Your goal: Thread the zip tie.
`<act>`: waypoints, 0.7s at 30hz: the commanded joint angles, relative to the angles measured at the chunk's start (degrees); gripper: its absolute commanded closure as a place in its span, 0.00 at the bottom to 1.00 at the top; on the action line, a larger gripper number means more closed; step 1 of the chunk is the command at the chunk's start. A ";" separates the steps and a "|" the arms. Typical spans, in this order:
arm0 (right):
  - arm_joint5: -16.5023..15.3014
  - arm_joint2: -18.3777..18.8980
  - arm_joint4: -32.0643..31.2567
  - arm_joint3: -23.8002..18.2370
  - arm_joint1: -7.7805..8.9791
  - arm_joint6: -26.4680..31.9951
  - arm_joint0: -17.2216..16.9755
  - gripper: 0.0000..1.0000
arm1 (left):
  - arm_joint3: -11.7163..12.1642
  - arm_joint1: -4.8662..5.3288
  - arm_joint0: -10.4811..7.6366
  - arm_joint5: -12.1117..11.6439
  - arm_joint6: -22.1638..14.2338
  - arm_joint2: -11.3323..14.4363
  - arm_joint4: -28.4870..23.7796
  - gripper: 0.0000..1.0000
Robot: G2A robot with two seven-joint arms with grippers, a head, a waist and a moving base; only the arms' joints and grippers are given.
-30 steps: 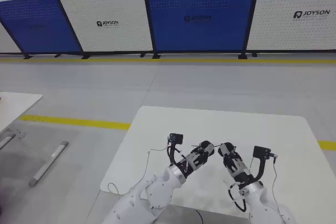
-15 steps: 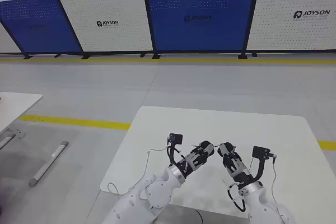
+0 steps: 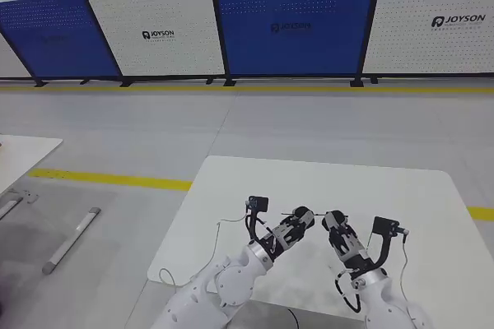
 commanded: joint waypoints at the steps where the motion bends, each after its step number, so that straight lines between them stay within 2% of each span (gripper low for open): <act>1: -0.11 0.07 -0.01 -0.04 0.02 -0.34 -0.15 1.00 | 0.01 -0.01 0.03 0.01 0.03 0.04 0.16 1.00; 13: -1.17 -0.19 -1.20 -0.01 0.27 0.66 -0.43 1.00 | -0.66 -0.04 0.25 -1.22 -0.27 0.63 1.54 1.00; 20: -1.66 0.12 -0.43 -0.25 0.37 0.38 -0.69 1.00 | -0.35 -0.01 0.34 -0.54 -1.18 0.43 1.25 1.00; 21: -1.68 0.15 -0.49 -0.26 0.38 0.32 -0.76 1.00 | -0.33 0.01 0.34 -0.47 -1.45 0.45 1.44 0.81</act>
